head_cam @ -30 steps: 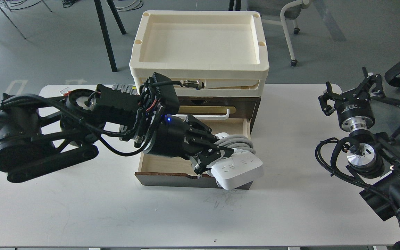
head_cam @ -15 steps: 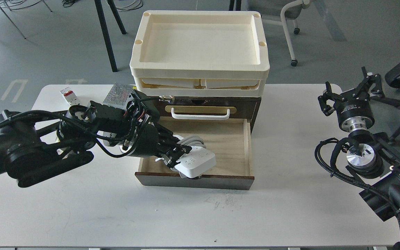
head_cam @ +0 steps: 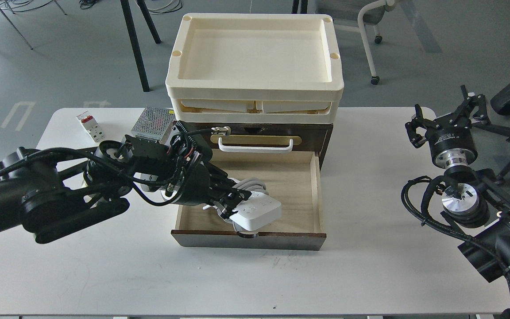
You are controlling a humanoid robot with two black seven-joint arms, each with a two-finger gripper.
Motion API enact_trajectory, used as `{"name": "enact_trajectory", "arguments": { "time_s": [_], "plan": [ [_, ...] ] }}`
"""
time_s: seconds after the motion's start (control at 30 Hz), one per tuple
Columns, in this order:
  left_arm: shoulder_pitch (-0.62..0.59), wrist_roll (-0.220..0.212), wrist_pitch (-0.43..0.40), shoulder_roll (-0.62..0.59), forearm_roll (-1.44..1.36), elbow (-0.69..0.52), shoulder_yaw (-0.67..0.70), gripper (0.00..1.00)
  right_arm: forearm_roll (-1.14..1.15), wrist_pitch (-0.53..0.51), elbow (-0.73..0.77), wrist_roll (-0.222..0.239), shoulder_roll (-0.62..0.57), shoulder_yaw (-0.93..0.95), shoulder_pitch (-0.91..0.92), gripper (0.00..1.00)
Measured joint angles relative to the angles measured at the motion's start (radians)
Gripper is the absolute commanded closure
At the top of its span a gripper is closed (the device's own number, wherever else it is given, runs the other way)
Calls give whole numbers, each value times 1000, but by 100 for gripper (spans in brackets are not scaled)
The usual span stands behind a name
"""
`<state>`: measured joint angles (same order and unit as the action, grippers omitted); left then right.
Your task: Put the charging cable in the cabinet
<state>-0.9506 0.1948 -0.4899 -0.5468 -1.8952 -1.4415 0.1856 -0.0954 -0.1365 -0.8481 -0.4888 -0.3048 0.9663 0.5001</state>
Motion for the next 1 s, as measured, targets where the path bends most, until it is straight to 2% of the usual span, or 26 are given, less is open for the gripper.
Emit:
{"name": "enact_trajectory", "arguments": {
  "time_s": [0.2, 0.43, 0.53, 0.6, 0.73, 0.83, 1.0],
  "plan": [
    [-7, -5, 1, 40, 0, 44, 32, 94, 0, 0, 0, 0, 1, 0, 0, 0],
    [-6, -56, 1, 102, -5, 116, 32, 93, 0, 0, 0, 0, 0, 0, 0, 0],
    [-2, -64, 1, 120, -28, 146, 30, 92, 0, 0, 0, 0, 0, 0, 0, 0],
    [0, -65, 1, 128, -46, 164, 30, 85, 0, 0, 0, 0, 0, 0, 0, 0],
    [3, -75, 1, 156, -85, 193, 30, 58, 0, 0, 0, 0, 0, 0, 0, 0],
    [11, -96, 1, 159, -93, 197, 29, 50, 0, 0, 0, 0, 1, 0, 0, 0],
    [19, -106, 1, 158, -87, 182, 61, 20, 0, 0, 0, 0, 1, 0, 0, 0]
  ]
}}
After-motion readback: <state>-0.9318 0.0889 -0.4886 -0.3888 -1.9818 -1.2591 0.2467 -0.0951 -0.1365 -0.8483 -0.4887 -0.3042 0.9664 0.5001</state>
